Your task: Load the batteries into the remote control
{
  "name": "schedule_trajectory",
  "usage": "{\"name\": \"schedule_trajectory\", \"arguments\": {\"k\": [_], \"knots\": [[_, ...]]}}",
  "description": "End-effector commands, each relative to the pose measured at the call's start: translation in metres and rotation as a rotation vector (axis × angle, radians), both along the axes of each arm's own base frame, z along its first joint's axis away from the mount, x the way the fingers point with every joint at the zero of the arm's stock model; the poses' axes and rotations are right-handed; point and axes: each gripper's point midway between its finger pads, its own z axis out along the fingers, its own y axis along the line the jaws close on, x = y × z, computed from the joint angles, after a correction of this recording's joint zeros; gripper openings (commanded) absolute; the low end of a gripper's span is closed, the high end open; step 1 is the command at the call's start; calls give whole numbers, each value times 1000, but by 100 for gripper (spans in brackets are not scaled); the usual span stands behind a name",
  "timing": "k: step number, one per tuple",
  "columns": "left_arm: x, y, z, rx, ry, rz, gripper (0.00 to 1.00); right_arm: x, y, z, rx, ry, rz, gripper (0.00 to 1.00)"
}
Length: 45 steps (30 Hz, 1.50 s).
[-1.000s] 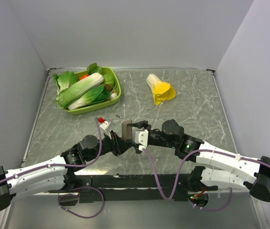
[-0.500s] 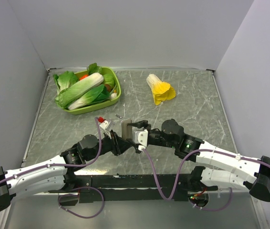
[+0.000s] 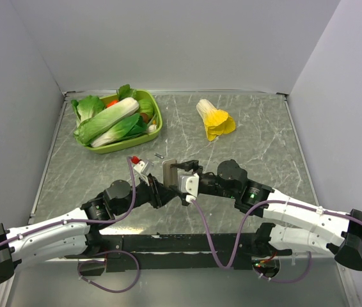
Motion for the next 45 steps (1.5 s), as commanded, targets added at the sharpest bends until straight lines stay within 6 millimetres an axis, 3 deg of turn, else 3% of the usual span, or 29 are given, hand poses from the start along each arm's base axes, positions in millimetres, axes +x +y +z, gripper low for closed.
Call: {"name": "schedule_trajectory", "arguments": {"k": [1,8,18,27,39,45], "knots": [[-8,-8,44,-116,-66,-59,1,8,-1,15,24,-34,-23,73],[-13,-7,57,-149,-90,-80,1,9,1,-6,-44,5,-22,64],[-18,-5,69,-181,-122,-101,1,6,5,-44,-155,81,10,64],[-13,1,83,-217,-151,-60,1,-7,8,-64,-204,161,69,57],[-19,-4,88,-227,-188,-106,1,-10,8,-76,-238,220,71,61],[-8,4,88,-208,-230,-38,1,-17,9,-83,-266,294,117,46]]}}
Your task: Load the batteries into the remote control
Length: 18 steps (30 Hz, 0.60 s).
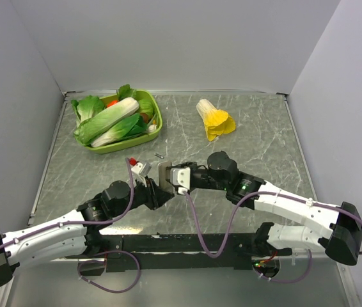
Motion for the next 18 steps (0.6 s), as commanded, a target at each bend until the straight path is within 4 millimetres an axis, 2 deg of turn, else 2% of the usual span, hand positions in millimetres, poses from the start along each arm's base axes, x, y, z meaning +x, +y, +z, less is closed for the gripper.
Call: {"name": "schedule_trajectory", "arguments": {"k": [1,7,10,18], "knots": [[-6,-9,102,-251,-284,-67,1,-29,-7,-62,-187,231,84,42],[9,-3,102,-225,-311,3,1,-35,-8,-69,-207,267,101,26],[17,2,94,-224,-296,28,1,-37,-11,-73,-203,275,94,19],[28,5,68,-210,-245,63,1,-41,-12,-69,-165,290,104,13]]}}
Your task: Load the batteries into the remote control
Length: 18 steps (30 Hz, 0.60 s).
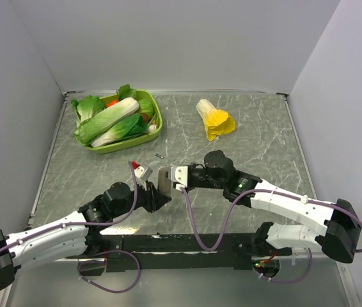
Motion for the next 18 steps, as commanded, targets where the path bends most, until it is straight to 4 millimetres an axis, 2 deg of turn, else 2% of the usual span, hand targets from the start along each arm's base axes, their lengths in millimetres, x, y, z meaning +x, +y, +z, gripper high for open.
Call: {"name": "schedule_trajectory", "arguments": {"k": [1,3,10,14,15,18], "knots": [[24,-7,94,-296,-212,64,1,-47,-11,-57,-141,233,124,11],[29,-6,90,-287,-203,84,1,-48,-12,-57,-137,245,126,8],[39,-3,78,-260,-169,118,1,-54,-12,-59,-125,267,135,7],[37,-6,75,-258,-172,90,1,-41,-13,-63,-113,255,63,8],[35,-7,75,-265,-176,78,2,-38,-13,-60,-104,248,49,9],[30,-10,60,-240,-152,51,1,-34,-16,-50,-79,233,23,15]]}}
